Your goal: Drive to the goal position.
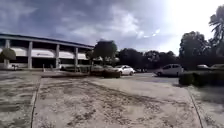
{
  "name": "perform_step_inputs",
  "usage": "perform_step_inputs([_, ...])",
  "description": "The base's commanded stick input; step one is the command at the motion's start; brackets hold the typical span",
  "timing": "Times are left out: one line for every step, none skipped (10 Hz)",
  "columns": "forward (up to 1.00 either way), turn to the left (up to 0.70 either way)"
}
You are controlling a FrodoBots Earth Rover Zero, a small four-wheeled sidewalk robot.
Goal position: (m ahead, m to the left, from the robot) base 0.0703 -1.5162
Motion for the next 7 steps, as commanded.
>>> perform_step_inputs([0.63, 0.00])
perform_step_inputs([0.09, -0.02])
perform_step_inputs([0.00, -0.20])
perform_step_inputs([0.00, -0.70])
perform_step_inputs([0.00, -0.70])
perform_step_inputs([0.00, -0.70])
perform_step_inputs([0.00, -0.70])
